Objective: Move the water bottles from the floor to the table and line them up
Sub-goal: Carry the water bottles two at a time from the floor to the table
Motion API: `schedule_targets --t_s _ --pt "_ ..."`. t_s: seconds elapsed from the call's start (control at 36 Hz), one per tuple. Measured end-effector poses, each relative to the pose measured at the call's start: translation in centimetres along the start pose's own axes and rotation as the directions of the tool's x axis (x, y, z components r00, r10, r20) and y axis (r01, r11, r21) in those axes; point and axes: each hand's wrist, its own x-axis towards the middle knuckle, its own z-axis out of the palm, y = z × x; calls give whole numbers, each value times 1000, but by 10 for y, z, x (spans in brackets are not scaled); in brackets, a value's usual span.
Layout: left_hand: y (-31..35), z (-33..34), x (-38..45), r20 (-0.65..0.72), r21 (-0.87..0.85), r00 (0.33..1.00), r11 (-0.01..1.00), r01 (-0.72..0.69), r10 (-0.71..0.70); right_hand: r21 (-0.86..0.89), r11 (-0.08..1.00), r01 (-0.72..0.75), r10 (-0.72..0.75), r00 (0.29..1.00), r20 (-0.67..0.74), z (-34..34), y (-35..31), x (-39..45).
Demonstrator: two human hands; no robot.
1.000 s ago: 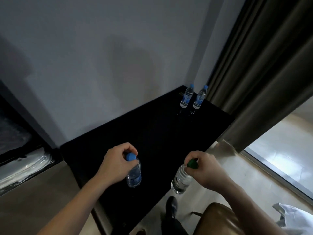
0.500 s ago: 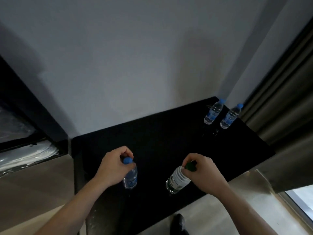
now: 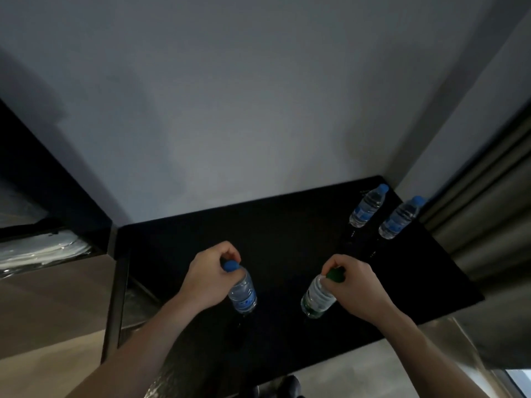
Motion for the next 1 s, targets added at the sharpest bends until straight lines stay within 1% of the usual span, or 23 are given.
schedule_targets --t_s 0.28,0.39,0.56,0.69,0.86,1.0 --pt "9 21 21 93 76 995 996 -49 42 -11 999 -37 37 999 -37 -6 18 5" --pt "14 29 34 93 92 995 995 -48 39 -6 999 -48 48 999 -24 -16 24 17" --pt "29 49 62 129 102 991 993 -51 37 -27 999 -36 36 999 28 -31 45 44" --pt "50 80 84 116 149 993 988 -33 15 -75 997 -21 28 995 92 -51 69 69" --pt "82 118 115 108 225 994 974 -40 16 -176 983 50 -20 985 169 -78 94 108" --pt "107 152 138 110 307 993 949 -73 41 -257 958 128 -61 966 250 -98 115 137"
